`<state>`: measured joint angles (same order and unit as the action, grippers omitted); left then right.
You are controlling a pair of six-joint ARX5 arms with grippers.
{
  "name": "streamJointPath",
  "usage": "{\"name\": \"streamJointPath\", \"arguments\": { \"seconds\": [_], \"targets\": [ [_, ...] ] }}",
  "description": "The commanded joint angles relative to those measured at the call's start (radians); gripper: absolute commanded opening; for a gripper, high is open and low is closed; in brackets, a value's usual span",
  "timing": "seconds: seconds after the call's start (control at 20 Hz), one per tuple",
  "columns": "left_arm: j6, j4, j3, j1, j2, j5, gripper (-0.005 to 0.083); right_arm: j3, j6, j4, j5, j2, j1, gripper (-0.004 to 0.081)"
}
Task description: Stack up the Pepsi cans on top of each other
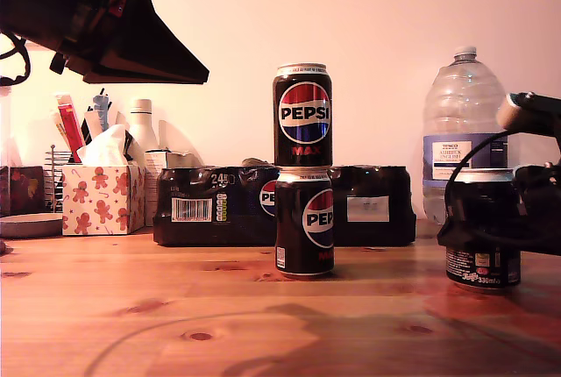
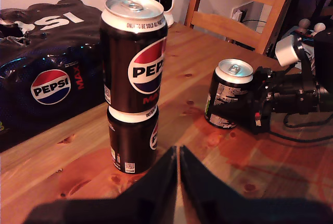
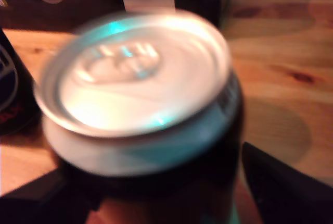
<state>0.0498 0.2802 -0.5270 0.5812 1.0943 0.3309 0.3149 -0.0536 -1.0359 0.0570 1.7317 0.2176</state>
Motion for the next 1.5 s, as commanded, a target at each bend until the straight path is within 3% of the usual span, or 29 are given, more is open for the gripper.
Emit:
{"name": "streamJointPath", "arguments": {
  "seconds": [0.0, 0.15, 0.25, 0.45, 0.65, 0.9, 1.45],
  "targets": [
    [0.003, 0.004, 0.011, 0.003, -0.008, 0.000, 0.0004, 0.002, 0.002, 0.010, 0.000, 0.006, 0.006, 0.0575],
    [0.003, 0.004, 0.011, 0.003, -0.008, 0.000, 0.0004, 0.002, 0.002, 0.027, 0.027, 0.006, 0.024, 0.0464],
    [0.003, 0.004, 0.011, 0.003, -0.008, 0.000, 0.0004, 0.003, 0.001, 0.025, 0.040, 0.006, 0.036, 0.0439],
    [0.003, 0.003, 0.011, 0.003, -0.008, 0.000, 0.0004, 0.021, 0.000, 0.029, 0.050, 0.006, 0.044, 0.0439],
    [0.003, 0.003, 0.011, 0.003, -0.008, 0.000, 0.0004, 0.028, -0.055, 0.033, 0.126, 0.002, 0.044, 0.0438],
    [0.003, 0.003, 0.011, 0.003, -0.009, 0.006, 0.0004, 0.028, -0.055, 0.043, 0.198, -0.029, 0.044, 0.0389],
    [0.002, -0.003, 0.011, 0.003, -0.010, 0.039, 0.0004, 0.034, -0.051, 0.237, 0.195, -0.291, 0.058, 0.0388]
  ]
}}
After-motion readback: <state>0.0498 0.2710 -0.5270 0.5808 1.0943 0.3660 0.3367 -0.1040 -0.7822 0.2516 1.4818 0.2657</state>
